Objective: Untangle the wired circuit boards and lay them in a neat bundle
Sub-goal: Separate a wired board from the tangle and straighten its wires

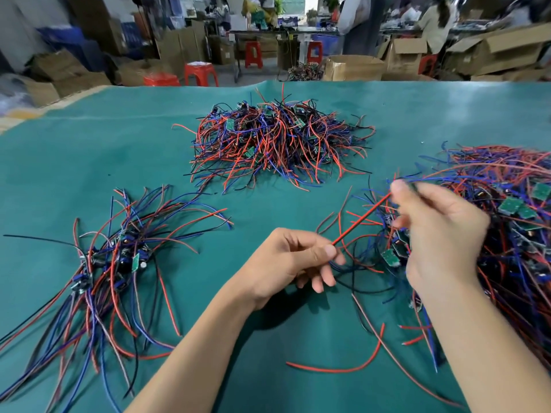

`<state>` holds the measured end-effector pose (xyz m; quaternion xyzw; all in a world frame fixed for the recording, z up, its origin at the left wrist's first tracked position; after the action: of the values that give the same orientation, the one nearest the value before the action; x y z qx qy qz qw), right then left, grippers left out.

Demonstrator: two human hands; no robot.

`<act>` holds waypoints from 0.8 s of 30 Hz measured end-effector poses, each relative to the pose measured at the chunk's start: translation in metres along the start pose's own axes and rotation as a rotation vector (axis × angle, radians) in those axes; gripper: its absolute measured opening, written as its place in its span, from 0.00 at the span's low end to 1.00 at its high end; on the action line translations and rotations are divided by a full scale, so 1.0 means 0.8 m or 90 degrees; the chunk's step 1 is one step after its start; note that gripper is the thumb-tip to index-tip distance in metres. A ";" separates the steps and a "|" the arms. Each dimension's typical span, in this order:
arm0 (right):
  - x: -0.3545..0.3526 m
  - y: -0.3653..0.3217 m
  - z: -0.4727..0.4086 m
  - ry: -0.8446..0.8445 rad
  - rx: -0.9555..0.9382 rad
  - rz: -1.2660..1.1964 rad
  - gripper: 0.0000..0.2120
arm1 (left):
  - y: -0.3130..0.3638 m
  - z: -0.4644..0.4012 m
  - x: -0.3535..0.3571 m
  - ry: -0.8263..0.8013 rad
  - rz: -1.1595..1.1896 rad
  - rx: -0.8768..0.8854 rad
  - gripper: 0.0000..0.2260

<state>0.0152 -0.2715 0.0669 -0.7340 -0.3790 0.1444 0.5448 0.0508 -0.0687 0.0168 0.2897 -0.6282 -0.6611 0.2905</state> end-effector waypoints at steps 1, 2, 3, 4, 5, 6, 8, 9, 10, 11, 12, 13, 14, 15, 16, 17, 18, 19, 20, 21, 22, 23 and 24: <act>-0.010 -0.006 -0.006 0.047 -0.005 -0.006 0.08 | 0.000 0.000 0.000 0.003 -0.011 -0.003 0.09; -0.020 -0.017 -0.012 0.093 -0.017 -0.003 0.09 | 0.001 0.000 0.000 0.007 -0.016 -0.003 0.09; -0.027 -0.030 -0.017 0.123 -0.036 0.001 0.09 | 0.002 0.000 0.000 0.018 -0.021 -0.001 0.08; -0.027 -0.044 -0.021 0.128 -0.056 -0.004 0.10 | 0.002 0.000 -0.001 0.033 -0.020 0.002 0.08; -0.019 -0.058 -0.022 0.101 -0.070 -0.018 0.09 | 0.003 -0.001 -0.003 0.051 -0.017 0.000 0.08; -0.002 -0.069 -0.017 0.048 -0.077 -0.035 0.09 | 0.001 -0.002 -0.005 0.068 -0.017 -0.004 0.09; 0.054 -0.093 0.007 -0.096 -0.072 -0.046 0.07 | 0.003 -0.002 -0.003 0.088 -0.031 -0.008 0.08; 0.087 -0.101 0.024 -0.166 -0.066 -0.042 0.05 | 0.005 -0.001 -0.001 0.085 -0.039 -0.005 0.07; 0.120 -0.106 0.041 -0.227 -0.061 -0.034 0.05 | 0.007 0.000 -0.001 0.085 -0.046 -0.001 0.08; 0.154 -0.110 0.057 -0.277 -0.057 -0.022 0.06 | 0.010 0.003 -0.003 0.098 -0.053 0.003 0.10; 0.185 -0.114 0.071 -0.317 -0.053 -0.007 0.08 | 0.011 0.004 -0.007 0.123 -0.061 0.003 0.10; 0.215 -0.116 0.082 -0.349 -0.046 0.011 0.11 | 0.012 0.007 -0.011 0.146 -0.069 0.002 0.10; 0.243 -0.118 0.092 -0.382 -0.039 0.033 0.13 | 0.010 0.009 -0.014 0.155 -0.068 0.005 0.11; 0.270 -0.119 0.102 -0.426 -0.031 0.051 0.16 | 0.006 0.011 -0.016 0.158 -0.062 -0.002 0.12; 0.295 -0.121 0.113 -0.481 -0.019 0.060 0.18 | 0.000 0.015 -0.020 0.177 -0.045 -0.026 0.13; 0.317 -0.121 0.125 -0.552 0.003 0.053 0.21 | -0.007 0.017 -0.023 0.194 -0.034 -0.049 0.13; 0.336 -0.119 0.137 -0.629 0.043 0.036 0.23 | -0.009 0.017 -0.024 0.201 -0.029 -0.044 0.12; 0.349 -0.113 0.147 -0.702 0.090 0.029 0.25 | -0.004 0.016 -0.023 0.191 -0.035 -0.018 0.10; 0.358 -0.105 0.155 -0.762 0.132 0.037 0.26 | 0.000 0.014 -0.020 0.173 -0.059 -0.007 0.10; 0.362 -0.095 0.154 -0.804 0.130 0.088 0.24 | 0.002 0.011 -0.019 0.168 -0.081 -0.014 0.11; 0.364 -0.085 0.144 -0.825 0.065 0.194 0.21 | -0.002 0.007 -0.022 0.175 -0.104 -0.027 0.15; 0.363 -0.075 0.128 -0.819 -0.046 0.331 0.18 | 0.000 0.005 -0.020 0.172 -0.112 -0.026 0.16; 0.359 -0.063 0.108 -0.775 -0.154 0.468 0.16 | 0.001 0.002 -0.018 0.159 -0.104 -0.021 0.16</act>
<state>0.1335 -0.0010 0.1390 -0.6587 -0.3569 0.6589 0.0682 0.0589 -0.0568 0.0181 0.4150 -0.5508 -0.6514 0.3164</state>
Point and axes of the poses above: each hand's wrist, its own z-axis away from the middle knuckle, its own x-axis out of the palm, y = z × x, the point moved 8 cm from there along -z, towards the middle knuckle, and after that the axes turned 4 degrees about -x, right-handed, at the moved point
